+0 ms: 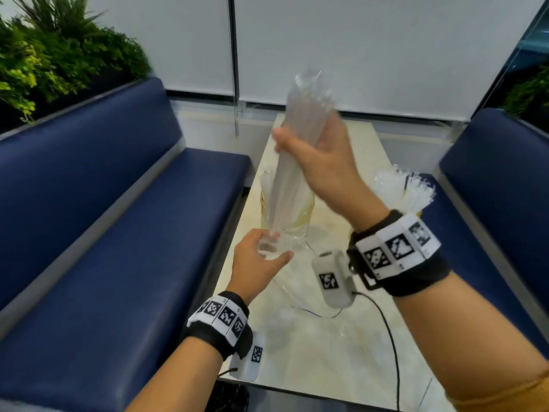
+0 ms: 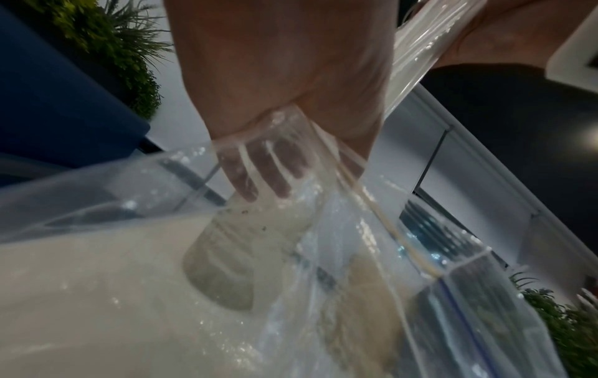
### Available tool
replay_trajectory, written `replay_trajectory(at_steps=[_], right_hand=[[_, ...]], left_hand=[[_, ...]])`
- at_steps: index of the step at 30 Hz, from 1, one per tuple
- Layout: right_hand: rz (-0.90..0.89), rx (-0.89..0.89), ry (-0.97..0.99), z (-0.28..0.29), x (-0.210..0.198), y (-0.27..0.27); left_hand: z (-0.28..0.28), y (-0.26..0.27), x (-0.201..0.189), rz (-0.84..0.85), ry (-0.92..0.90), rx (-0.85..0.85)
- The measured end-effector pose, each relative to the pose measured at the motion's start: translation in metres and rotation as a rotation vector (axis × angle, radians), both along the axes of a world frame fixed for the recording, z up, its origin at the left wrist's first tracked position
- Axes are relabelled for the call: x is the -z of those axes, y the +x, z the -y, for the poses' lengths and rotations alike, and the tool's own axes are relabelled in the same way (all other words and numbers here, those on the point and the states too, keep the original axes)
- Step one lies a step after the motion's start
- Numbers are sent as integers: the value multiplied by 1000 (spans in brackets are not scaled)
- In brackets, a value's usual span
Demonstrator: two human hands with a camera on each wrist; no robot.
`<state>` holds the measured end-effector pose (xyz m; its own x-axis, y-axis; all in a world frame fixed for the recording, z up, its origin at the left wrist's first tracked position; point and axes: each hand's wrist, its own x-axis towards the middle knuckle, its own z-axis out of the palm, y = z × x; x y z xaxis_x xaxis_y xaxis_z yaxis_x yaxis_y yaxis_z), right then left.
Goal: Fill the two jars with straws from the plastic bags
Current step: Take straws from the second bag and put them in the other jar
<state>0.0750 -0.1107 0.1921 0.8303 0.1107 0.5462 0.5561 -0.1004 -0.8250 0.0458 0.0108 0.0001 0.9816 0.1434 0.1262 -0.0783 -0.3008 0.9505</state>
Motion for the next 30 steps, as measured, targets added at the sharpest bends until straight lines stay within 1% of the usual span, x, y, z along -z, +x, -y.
replay_trajectory(at_steps=[4,6,8,11,14,16,18,20,21,23,24,25,26,27,28,30], right_hand=[[228,112,80,6,-42,32],[299,162,94,5,-49,53],[322,181,54,1,-45,74],[272,191,-35,-4,-24,100],[171,203,-60,-5,0,120],[133,214,-50,-5,13,128],[107,231,-17,-4,21,132],[102,255,25,-3,24,133],[106,262,44,-1,23,133],[123,263,81,0,19,132],[134,262,100,1,17,131],[143,260,117,1,14,131],[148,253,134,1,12,130],[146,248,148,0,10,130],[137,249,158,-1,8,130],[106,242,193,-5,7,131]], left_hand=[[-7,-1,4,17,13,23],[-8,-1,6,44,42,56],[-9,-2,10,80,91,113],[-4,-6,14,94,183,269],[1,-9,17,49,315,440],[3,-11,17,41,293,504],[4,-12,9,64,180,531],[2,-6,-5,125,86,489],[0,2,-14,191,68,415],[-4,25,-30,354,70,180],[-7,40,-39,399,102,59],[-10,57,-49,406,156,-38],[-13,74,-60,383,232,-94],[-16,91,-69,333,328,-104],[-18,107,-76,280,443,-79],[-18,134,-81,202,734,19]])
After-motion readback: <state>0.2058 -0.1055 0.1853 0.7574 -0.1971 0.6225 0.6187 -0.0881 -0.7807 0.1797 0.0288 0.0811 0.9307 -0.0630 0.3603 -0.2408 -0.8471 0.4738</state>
